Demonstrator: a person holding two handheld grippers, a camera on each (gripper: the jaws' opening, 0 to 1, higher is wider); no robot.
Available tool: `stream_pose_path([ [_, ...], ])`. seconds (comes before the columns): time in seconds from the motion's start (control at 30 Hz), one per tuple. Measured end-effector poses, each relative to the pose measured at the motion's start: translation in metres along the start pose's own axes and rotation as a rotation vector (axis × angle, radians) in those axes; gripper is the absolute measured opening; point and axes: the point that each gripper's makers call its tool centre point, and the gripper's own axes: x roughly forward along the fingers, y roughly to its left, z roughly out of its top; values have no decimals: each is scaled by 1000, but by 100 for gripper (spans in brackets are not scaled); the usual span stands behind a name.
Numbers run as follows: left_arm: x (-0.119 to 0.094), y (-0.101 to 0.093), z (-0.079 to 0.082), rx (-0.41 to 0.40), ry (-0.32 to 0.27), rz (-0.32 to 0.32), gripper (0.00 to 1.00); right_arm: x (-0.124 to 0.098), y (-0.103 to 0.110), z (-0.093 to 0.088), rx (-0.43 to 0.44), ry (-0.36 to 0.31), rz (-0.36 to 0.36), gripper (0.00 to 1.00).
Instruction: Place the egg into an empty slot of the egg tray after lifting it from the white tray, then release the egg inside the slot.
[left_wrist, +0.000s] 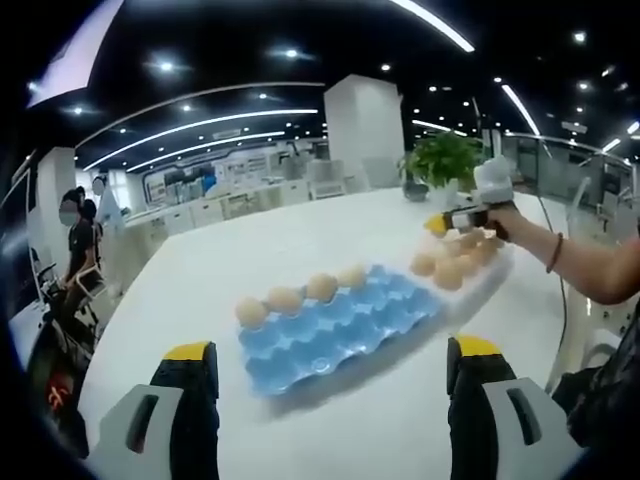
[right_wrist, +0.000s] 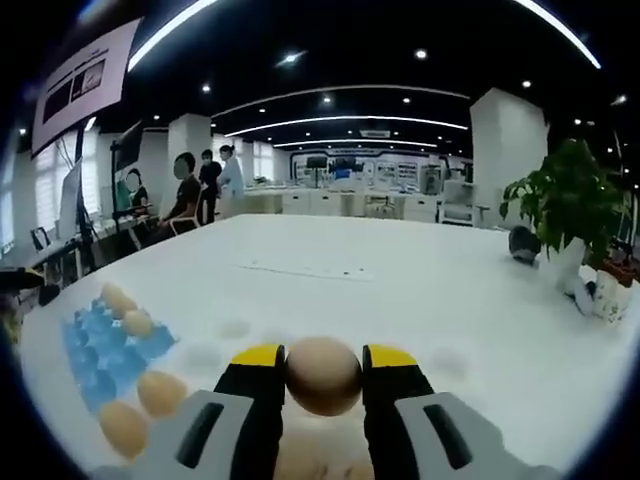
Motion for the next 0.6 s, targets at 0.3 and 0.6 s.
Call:
stream_pose_path([
  [0.3, 0, 0, 1, 0, -3, -5, 97, 7, 32, 6, -22, -1, 56, 30],
  [0.6, 0, 0, -1, -1, 2, -8, 97, 15, 55, 8, -24, 2, 97, 30],
])
